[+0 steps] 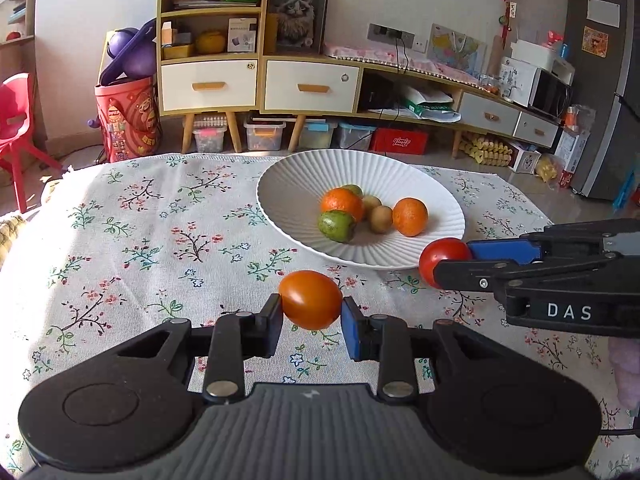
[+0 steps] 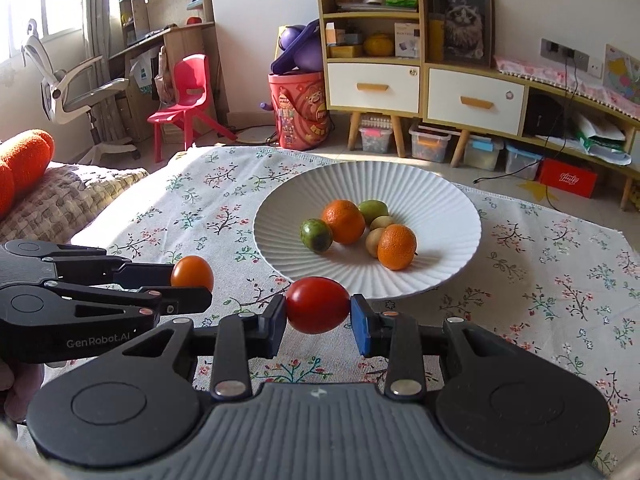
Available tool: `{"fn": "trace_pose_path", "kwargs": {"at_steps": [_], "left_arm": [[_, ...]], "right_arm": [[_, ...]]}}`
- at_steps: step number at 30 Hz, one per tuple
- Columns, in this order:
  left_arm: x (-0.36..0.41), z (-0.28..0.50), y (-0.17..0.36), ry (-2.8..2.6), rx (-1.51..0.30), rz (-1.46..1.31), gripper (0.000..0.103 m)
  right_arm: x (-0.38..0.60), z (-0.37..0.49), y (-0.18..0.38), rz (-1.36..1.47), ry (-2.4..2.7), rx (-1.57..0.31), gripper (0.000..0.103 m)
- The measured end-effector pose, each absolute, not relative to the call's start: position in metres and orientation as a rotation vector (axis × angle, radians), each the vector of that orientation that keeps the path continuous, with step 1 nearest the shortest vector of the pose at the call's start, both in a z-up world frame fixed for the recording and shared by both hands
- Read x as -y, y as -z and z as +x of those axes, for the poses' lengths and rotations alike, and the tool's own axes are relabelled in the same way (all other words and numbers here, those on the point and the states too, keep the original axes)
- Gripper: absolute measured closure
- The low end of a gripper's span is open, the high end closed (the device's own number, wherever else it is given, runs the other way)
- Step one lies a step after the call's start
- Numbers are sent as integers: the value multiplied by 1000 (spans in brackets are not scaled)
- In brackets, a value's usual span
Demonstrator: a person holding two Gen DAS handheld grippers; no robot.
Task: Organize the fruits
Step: 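Carry both tomatoes in the tools over the white bowl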
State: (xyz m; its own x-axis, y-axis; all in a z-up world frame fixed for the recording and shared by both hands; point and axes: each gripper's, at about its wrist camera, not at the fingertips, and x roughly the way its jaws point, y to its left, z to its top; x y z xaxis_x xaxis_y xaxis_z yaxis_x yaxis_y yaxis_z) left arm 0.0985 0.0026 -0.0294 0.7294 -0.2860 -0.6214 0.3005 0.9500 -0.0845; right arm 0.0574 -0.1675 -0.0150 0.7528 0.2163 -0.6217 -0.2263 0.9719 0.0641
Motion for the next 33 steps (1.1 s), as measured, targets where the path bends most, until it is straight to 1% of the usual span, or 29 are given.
{"fn": "trace_pose_path", "kwargs": {"at_steps": [15,23,33], "left_arm": [[22,127,26,354,-668,52,87],[25,152,28,383,-680,83,87],[24,160,35,404,-693,93,87]], "right_arm": [[180,87,15,24,-198,-685,71],[172,96,23,5,-212,-708,72],[175,101,26,13,-199,-716,71]]}}
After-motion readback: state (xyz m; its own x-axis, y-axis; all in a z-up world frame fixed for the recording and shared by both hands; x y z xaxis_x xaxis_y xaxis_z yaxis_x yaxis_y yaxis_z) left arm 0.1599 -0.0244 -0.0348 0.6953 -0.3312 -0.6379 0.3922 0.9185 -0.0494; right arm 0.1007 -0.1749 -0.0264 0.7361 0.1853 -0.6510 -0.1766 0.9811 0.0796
